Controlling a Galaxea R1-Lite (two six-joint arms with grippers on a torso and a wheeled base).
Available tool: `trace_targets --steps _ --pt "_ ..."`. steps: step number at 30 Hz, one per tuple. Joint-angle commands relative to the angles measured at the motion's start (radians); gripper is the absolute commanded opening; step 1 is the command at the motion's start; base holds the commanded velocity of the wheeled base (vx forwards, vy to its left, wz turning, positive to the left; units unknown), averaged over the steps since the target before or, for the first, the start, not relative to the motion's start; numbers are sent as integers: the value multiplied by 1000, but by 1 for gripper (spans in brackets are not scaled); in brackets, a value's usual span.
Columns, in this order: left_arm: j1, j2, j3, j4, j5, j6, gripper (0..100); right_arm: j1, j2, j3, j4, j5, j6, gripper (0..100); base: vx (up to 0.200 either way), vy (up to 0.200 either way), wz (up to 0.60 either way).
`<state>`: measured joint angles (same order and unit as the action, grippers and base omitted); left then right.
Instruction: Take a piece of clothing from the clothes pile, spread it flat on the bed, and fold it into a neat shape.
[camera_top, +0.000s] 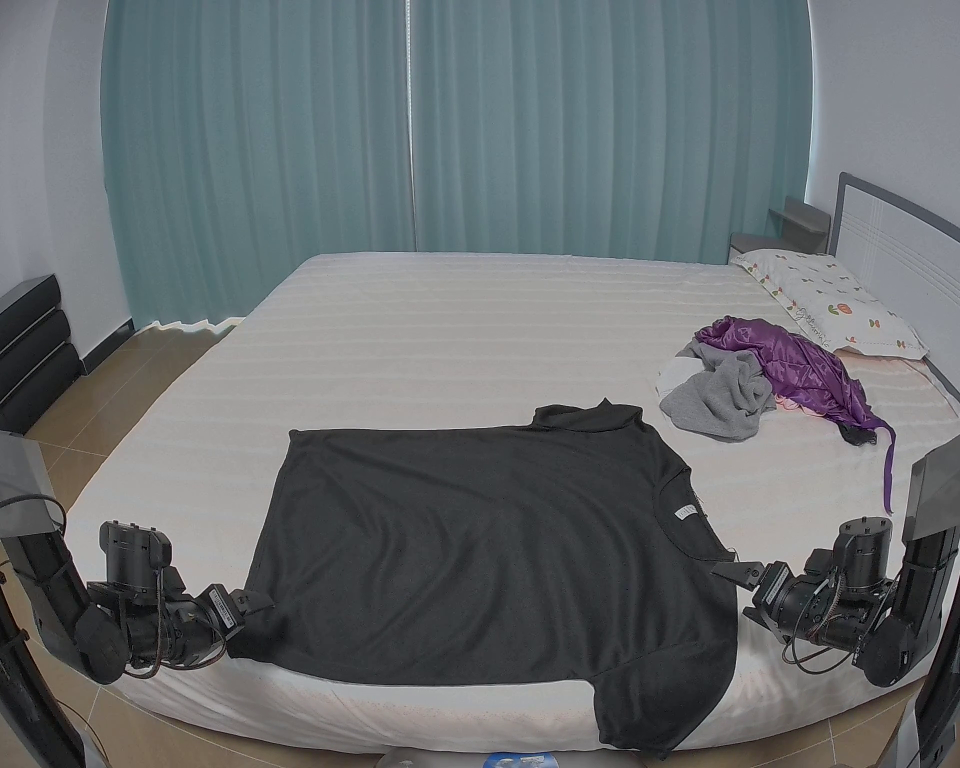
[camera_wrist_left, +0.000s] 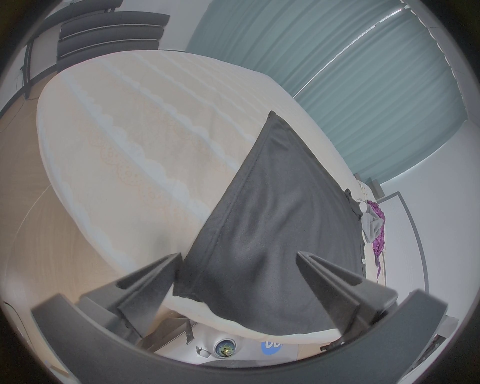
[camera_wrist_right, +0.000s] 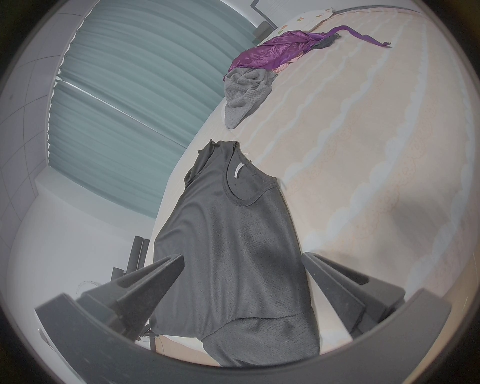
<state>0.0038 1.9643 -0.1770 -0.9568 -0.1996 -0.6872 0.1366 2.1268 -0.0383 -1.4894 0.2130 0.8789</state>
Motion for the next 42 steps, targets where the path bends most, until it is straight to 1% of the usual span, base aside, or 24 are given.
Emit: trace_targets --steps 1,9,10,19,21,23,26,31,34,35,42 --pt "1 -1 21 -2 0 9 0 0 2 0 0 0 0 100 0 0 0" --pt "10 -47 80 1 8 52 0 -2 13 0 0 0 -1 100 0 0 0" --pt "10 -61 100 1 11 69 0 -2 18 0 0 0 -1 100 0 0 0" --pt "31 -59 106 4 11 98 0 0 38 8 3 -7 -11 100 0 0 0" --pt "41 -59 106 4 11 106 0 1 48 18 1 -9 -17 100 0 0 0" --pt "47 -56 106 4 11 115 0 3 71 26 1 -6 -51 100 0 0 0" --pt "47 -53 108 4 11 115 0 9 101 24 0 -3 -69 100 0 0 0" --pt "47 -51 106 4 9 115 0 17 162 29 -77 -4 -72 100 0 0 0" --pt "47 -51 106 4 9 115 0 17 183 17 -78 -4 -72 100 0 0 0" --pt "47 -51 106 4 9 115 0 17 183 17 -80 -4 -72 0 0 0 0" --pt "47 -50 106 3 11 117 0 -2 134 38 -80 -12 -77 0 0 0 0"
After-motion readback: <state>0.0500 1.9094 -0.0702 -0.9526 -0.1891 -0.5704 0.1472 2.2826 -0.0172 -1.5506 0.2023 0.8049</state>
